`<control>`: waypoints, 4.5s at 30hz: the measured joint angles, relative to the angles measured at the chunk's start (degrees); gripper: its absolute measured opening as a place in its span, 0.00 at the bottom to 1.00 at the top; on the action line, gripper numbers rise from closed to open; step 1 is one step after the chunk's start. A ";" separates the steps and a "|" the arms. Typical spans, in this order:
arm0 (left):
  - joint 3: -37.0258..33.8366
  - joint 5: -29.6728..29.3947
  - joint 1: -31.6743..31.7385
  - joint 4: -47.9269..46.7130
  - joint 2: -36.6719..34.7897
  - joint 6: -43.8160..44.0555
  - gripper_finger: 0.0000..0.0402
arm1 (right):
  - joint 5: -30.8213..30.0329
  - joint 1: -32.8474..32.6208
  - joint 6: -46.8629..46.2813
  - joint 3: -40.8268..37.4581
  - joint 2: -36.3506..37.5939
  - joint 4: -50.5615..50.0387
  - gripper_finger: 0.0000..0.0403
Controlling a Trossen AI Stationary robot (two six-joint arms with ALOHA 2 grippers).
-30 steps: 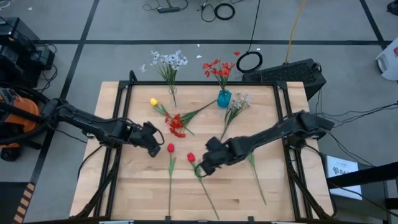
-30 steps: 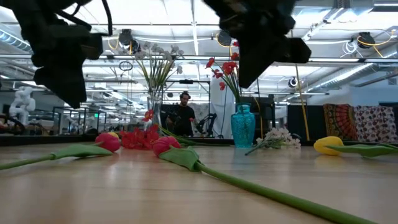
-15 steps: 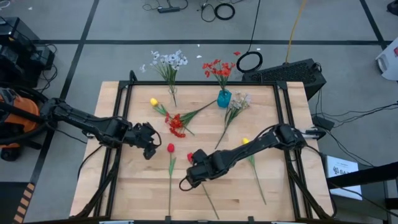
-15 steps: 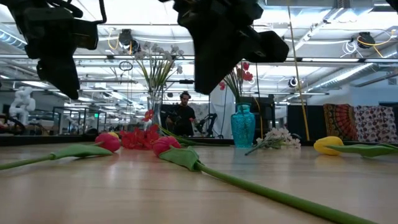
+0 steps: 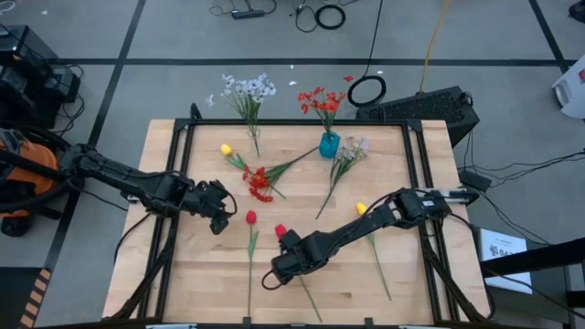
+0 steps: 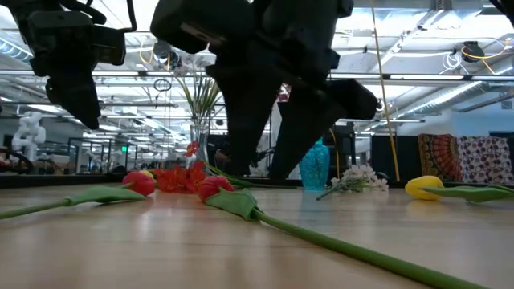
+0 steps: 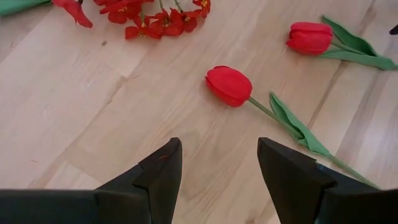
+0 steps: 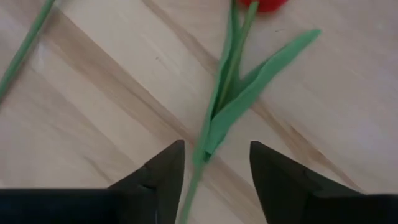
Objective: Sort flowers into vase by color
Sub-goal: Put the red flower into the blue vase
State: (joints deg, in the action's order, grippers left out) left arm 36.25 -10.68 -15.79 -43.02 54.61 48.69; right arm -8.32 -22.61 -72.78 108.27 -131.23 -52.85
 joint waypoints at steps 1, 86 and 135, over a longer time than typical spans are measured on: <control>0.00 0.00 0.00 0.03 0.00 0.02 0.53 | -0.01 0.00 -0.06 0.00 -0.06 0.33 0.44; 0.04 -12.30 0.04 16.20 0.02 0.50 0.53 | 19.77 52.68 54.67 -81.56 91.01 63.93 0.00; 0.04 -20.94 0.04 17.00 0.02 3.52 0.53 | 49.24 75.76 55.79 -71.08 50.28 112.58 0.00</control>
State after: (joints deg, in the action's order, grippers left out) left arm 36.29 -31.62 -15.76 -26.02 54.63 52.21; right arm 40.92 53.15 -16.99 37.19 -80.95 59.73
